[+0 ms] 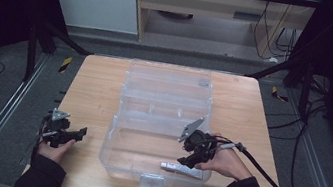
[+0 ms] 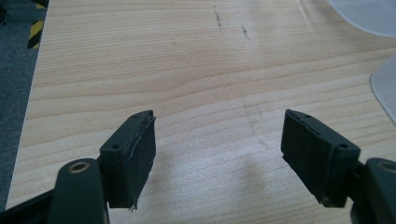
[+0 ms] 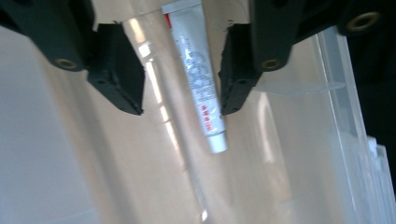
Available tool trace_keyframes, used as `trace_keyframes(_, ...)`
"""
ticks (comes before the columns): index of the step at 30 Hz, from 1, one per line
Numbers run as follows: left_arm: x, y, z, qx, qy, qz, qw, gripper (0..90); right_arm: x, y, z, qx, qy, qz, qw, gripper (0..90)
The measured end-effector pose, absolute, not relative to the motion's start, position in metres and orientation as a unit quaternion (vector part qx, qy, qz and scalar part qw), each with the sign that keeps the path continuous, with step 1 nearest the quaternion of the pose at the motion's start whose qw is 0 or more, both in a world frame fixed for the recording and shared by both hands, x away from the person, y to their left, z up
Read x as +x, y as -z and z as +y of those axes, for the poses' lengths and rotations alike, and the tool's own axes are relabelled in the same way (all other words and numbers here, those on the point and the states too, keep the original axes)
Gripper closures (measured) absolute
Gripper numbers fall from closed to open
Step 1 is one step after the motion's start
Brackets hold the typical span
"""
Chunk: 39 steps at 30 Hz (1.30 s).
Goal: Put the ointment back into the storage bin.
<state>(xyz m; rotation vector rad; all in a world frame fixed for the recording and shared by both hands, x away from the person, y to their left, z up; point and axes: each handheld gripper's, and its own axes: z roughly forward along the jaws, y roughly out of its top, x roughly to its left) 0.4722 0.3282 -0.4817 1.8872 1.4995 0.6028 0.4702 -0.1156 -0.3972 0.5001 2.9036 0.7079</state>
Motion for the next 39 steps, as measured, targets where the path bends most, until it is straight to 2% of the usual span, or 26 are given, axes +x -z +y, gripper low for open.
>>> trace_keyframes(2,0.472,0.482,0.328,0.719,-0.229,0.571,0.323,26.2,0.468,0.393,-0.124,0.184,-0.261,0.945,0.065,46.2)
trace_keyframes(7,0.472,0.482,0.327,0.721,-0.228,0.569,0.322,27.2,0.464,0.385,-0.142,0.22,-0.327,0.915,0.089,34.6)
trace_keyframes(15,0.472,0.482,0.327,0.721,-0.228,0.57,0.322,27.8,0.453,0.375,-0.166,0.245,-0.394,0.877,0.124,24.4)
trace_keyframes(22,0.471,0.482,0.327,0.721,-0.225,0.57,0.324,30.6,0.448,0.376,-0.192,0.294,-0.431,0.838,0.16,21.0)
trace_keyframes(29,0.47,0.482,0.326,0.722,-0.221,0.569,0.326,42.6,0.447,0.387,-0.226,0.382,-0.468,0.774,0.192,21.1)
trace_keyframes(34,0.47,0.482,0.326,0.724,-0.215,0.567,0.329,49.2,0.451,0.405,-0.249,0.439,-0.47,0.74,0.197,19.9)
trace_keyframes(39,0.471,0.482,0.326,0.724,-0.218,0.567,0.328,48.7,0.457,0.426,-0.266,0.476,-0.444,0.726,0.221,17.0)
